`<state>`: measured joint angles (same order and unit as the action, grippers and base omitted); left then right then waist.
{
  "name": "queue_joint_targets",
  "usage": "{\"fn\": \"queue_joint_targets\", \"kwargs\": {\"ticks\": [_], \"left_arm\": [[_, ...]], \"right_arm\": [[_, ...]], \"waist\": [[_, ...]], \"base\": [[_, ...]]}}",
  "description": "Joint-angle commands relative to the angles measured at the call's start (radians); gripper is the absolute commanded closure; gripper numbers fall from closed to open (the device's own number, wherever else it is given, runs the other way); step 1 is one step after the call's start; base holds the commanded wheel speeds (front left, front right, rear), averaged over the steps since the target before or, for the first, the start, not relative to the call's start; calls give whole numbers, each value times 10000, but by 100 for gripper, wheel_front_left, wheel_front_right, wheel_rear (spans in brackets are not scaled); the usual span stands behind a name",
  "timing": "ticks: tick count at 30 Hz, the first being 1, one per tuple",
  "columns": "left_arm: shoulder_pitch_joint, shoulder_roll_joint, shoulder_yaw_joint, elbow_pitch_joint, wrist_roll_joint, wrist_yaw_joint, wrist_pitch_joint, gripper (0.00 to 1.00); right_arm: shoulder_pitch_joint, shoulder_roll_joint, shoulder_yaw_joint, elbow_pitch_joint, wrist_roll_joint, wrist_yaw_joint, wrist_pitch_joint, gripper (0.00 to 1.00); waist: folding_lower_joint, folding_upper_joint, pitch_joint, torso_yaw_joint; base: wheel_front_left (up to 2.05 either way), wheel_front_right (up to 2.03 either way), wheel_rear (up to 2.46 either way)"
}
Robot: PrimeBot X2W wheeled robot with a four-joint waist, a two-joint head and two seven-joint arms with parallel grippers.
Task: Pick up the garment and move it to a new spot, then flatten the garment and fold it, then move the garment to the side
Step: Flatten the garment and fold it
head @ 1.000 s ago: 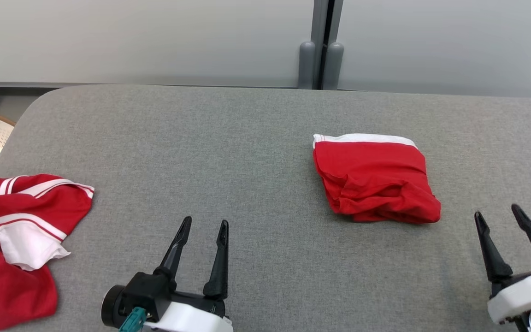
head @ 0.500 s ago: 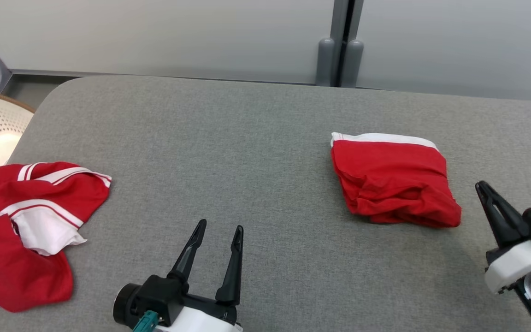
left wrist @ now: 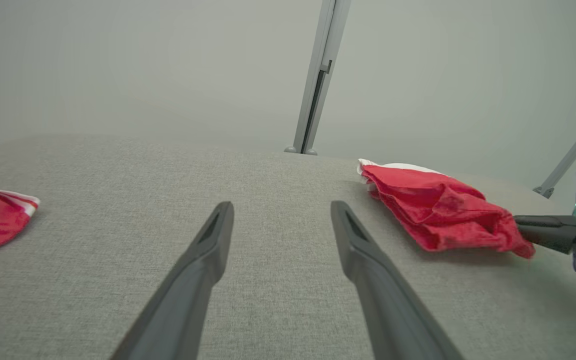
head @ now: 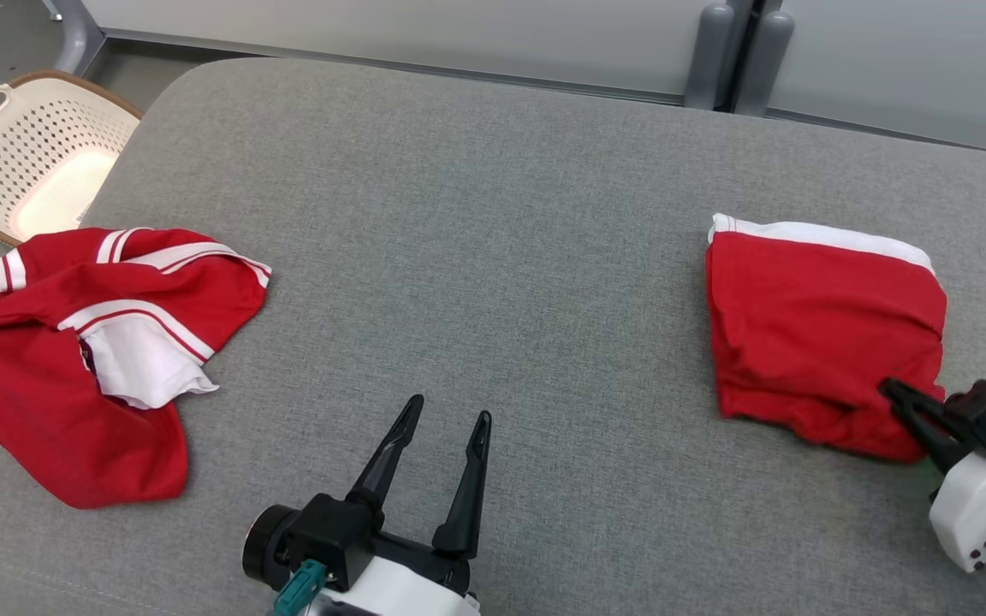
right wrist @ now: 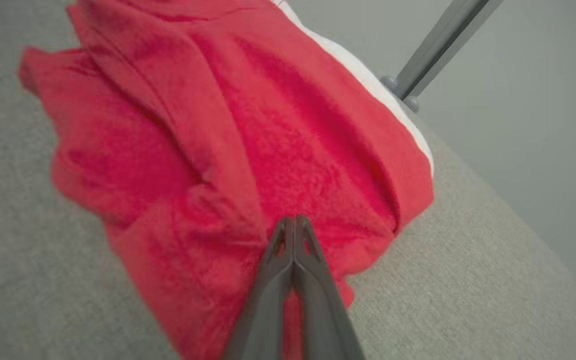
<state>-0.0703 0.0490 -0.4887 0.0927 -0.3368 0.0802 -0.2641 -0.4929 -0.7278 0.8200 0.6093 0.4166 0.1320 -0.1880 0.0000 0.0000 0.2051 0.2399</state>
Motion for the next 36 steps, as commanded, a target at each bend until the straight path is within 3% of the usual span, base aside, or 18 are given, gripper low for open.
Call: {"fn": "queue_joint_targets", "kwargs": {"ticks": [1,8,14,20,28,32,36], "left_arm": [[-144,31,69,-21,-38,61,-2,0],[-62,34,93,-44,-6,35,-2,0],[-26,34,87,-69,1,9,-2,0],[-127,36,-66,-29,-111,28,-2,0],[-195,31,-170,-6,-310,135,-2,0],[-190,34,-135,12,-307,174,-2,0],[-95,34,21,29,-225,195,-2,0]], "right_arm": [[-74,-196,397,-138,196,-26,-115,100],[68,-502,2301,-1235,1052,-26,-395,100],[-635,-258,1269,-1731,1406,-26,-705,100],[-777,628,664,-437,938,-26,-763,100],[-566,2757,778,1783,734,-26,-784,100],[-354,3510,1388,1887,896,-17,-754,100],[-315,3753,1698,1229,1231,-21,-762,100]], "waist": [[0,0,8,10],[0,0,-186,-159],[0,0,-227,-44],[0,0,-169,382],[0,0,-98,822],[0,0,-145,724],[0,0,-383,379]], "base": [[0,0,0],[0,0,0],[0,0,0],[0,0,0],[0,0,0],[0,0,0],[0,0,0]]}}
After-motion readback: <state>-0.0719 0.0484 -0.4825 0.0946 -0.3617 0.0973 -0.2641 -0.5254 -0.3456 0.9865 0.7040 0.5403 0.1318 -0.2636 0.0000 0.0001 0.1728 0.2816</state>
